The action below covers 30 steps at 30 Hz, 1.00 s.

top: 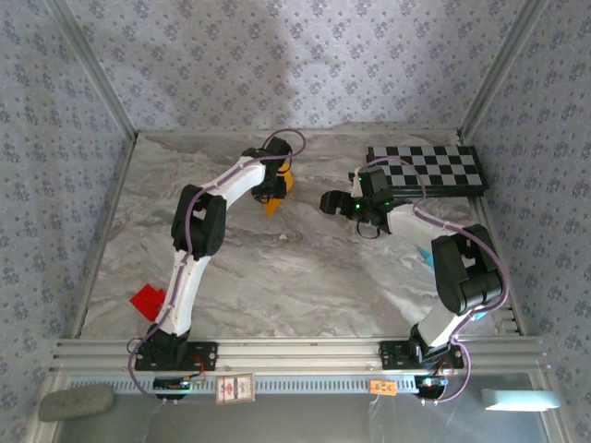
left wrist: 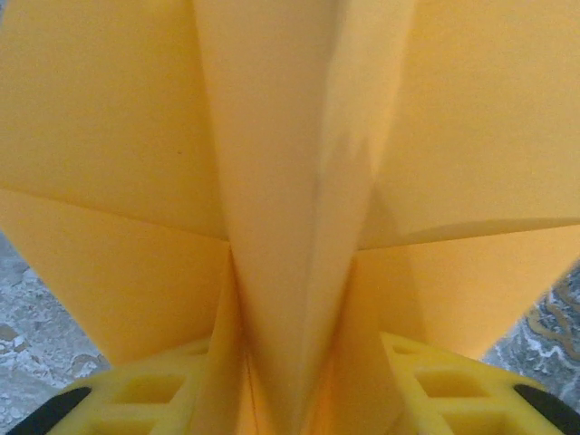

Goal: Fold a paper plane with a square sheet of paper (pick it up from the middle)
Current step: Place a paper plane at the top-center of the table.

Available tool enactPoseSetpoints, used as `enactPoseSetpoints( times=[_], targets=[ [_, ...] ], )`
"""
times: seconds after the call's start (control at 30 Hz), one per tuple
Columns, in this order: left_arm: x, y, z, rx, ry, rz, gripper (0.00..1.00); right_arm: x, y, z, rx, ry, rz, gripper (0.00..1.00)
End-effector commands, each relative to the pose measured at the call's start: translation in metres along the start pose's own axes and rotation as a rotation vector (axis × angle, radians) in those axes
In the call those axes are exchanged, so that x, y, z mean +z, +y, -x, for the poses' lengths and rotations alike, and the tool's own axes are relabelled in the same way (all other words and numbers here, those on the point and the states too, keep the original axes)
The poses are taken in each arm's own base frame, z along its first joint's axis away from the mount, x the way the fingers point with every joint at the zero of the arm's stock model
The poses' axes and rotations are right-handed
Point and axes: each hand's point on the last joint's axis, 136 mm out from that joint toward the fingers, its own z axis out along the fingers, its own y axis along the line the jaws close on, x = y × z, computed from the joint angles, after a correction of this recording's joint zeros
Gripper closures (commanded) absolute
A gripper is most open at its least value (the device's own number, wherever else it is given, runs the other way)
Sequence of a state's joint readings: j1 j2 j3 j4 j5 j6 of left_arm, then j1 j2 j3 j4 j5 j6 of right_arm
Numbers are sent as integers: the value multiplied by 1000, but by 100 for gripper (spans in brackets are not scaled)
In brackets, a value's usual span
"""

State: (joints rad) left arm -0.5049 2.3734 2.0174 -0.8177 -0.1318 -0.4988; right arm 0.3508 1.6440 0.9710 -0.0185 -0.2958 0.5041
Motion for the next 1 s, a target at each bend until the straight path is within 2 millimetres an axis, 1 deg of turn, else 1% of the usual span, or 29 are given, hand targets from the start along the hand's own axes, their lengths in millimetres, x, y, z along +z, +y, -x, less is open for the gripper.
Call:
enactPoseSetpoints(
  times=[0.0,0.27,0.3,0.33,0.4,0.47,0.53,0.57,0.63,0.67,0.7,0.73,0.83,0.87,0.9,0.97],
  targets=[
    [-31,-3,13,-37,-42,-9,57,2,-2,1,19,4,0,10],
    [-56,-2,22,-44,-80,-21,49,-3,-2,5,15,-8,-10,10],
    [-61,-4,24,-42,-88,-31,47,-4,-2,7,14,-12,-11,10],
    [-66,-4,26,-40,-96,-41,43,-6,-2,8,13,-17,-12,10],
    [-80,-6,30,-37,-120,-56,36,-11,-1,14,8,-36,-16,9],
    [-99,-4,36,-37,-157,-62,32,-18,0,22,-7,-57,-28,9],
    [-122,2,43,-43,-211,-57,30,-30,2,32,-35,-92,-48,8],
    [-131,5,45,-46,-235,-52,29,-35,2,37,-47,-106,-59,8],
    [-159,18,49,-63,-307,-38,25,-51,3,49,-86,-151,-95,7],
    [-168,24,48,-70,-338,-29,23,-59,2,54,-104,-173,-113,6],
    [-180,33,48,-82,-377,-19,20,-69,1,59,-124,-202,-136,4],
    [-190,41,48,-95,-417,-10,17,-78,-1,64,-138,-229,-166,1],
    [-223,77,40,-143,-557,45,2,-111,-13,78,-173,-330,-279,0],
    [-229,87,36,-147,-595,59,0,-121,-17,82,-168,-360,-315,0],
    [-235,101,30,-160,-635,82,0,-132,-24,83,-155,-389,-354,0],
    [-241,127,16,-203,-686,104,0,-149,-38,83,-131,-429,-424,0]
  ],
)
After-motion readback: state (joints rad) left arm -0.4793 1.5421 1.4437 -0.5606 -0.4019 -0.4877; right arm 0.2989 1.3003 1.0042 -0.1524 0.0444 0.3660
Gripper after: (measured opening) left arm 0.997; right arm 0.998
